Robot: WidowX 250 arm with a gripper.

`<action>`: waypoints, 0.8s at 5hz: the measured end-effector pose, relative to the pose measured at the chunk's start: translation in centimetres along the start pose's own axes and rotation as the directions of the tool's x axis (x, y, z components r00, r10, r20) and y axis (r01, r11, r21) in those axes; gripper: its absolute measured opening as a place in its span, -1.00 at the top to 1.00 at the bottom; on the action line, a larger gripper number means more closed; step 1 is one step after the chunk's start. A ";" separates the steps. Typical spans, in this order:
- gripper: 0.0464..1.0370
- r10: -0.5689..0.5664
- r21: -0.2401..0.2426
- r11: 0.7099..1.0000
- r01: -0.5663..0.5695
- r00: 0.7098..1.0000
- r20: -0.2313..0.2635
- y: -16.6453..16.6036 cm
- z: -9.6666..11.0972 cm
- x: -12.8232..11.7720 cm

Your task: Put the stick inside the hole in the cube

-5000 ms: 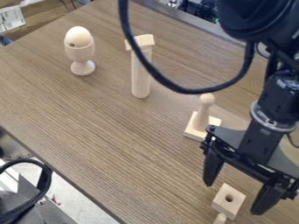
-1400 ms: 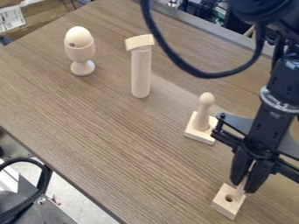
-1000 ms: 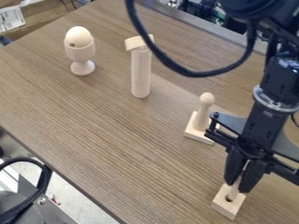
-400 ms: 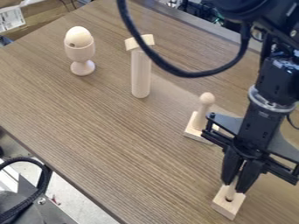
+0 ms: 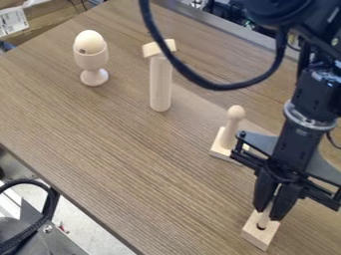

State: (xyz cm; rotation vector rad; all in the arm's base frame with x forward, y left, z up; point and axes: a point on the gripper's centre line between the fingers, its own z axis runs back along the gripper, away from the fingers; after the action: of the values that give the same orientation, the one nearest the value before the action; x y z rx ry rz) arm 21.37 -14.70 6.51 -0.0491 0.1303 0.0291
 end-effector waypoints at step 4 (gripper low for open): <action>0.87 0.004 -0.006 1.000 -0.004 1.000 0.018 0.6 0.0 -0.8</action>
State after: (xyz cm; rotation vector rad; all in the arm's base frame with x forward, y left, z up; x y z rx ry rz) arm 20.55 -14.13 6.59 -0.0548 0.1127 0.0338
